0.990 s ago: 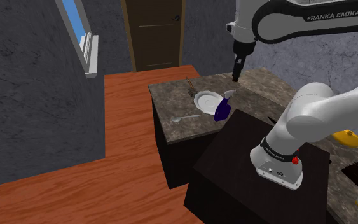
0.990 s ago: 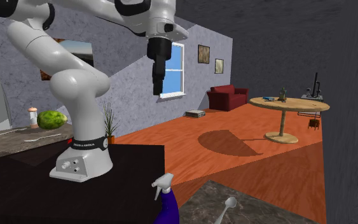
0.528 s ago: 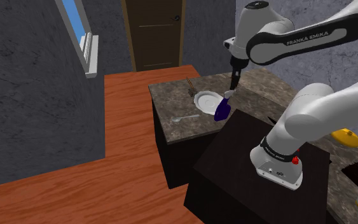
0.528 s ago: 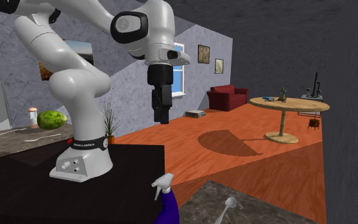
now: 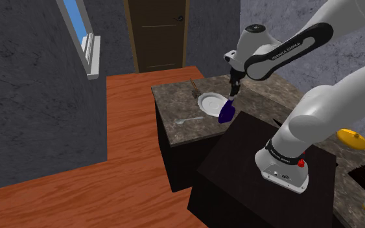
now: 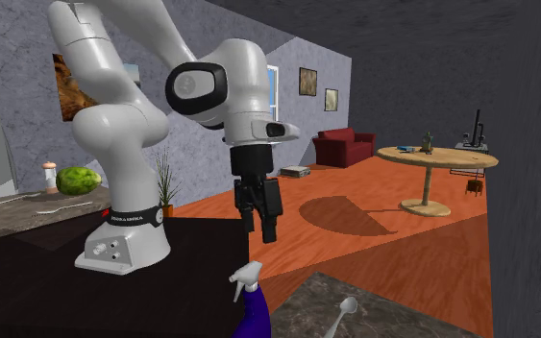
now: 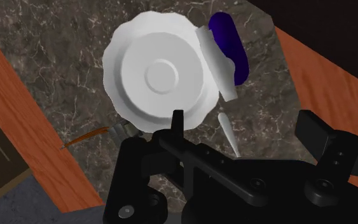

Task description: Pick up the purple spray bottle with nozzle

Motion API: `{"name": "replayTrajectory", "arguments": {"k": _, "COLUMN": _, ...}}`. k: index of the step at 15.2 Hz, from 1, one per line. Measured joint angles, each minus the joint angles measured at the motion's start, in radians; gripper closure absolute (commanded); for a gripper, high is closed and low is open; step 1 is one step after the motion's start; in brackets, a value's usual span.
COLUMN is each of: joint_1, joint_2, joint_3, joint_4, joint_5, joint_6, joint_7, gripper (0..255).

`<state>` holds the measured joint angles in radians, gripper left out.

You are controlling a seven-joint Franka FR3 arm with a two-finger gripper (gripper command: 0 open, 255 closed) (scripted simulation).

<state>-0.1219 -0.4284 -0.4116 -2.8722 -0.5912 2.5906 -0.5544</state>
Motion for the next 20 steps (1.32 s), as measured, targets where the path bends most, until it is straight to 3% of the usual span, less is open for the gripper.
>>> {"name": "replayTrajectory", "arguments": {"k": 3, "joint_1": -0.006, "joint_2": 0.105, "joint_3": -0.031, "joint_4": 0.012, "joint_5": -0.029, "joint_6": 0.113, "joint_7": -0.018, "gripper": 0}}
{"name": "replayTrajectory", "arguments": {"k": 9, "joint_1": -0.028, "joint_2": 0.237, "joint_3": -0.038, "joint_4": 0.010, "joint_5": -0.084, "joint_6": 0.250, "joint_7": 0.027, "gripper": 0}}
{"name": "replayTrajectory", "arguments": {"k": 10, "joint_1": -0.029, "joint_2": 0.244, "joint_3": -0.037, "joint_4": 0.010, "joint_5": -0.089, "joint_6": 0.258, "joint_7": 0.032, "gripper": 255}}
{"name": "replayTrajectory", "arguments": {"k": 20, "joint_1": -0.030, "joint_2": 0.251, "joint_3": -0.036, "joint_4": 0.010, "joint_5": -0.092, "joint_6": 0.265, "joint_7": 0.037, "gripper": 255}}
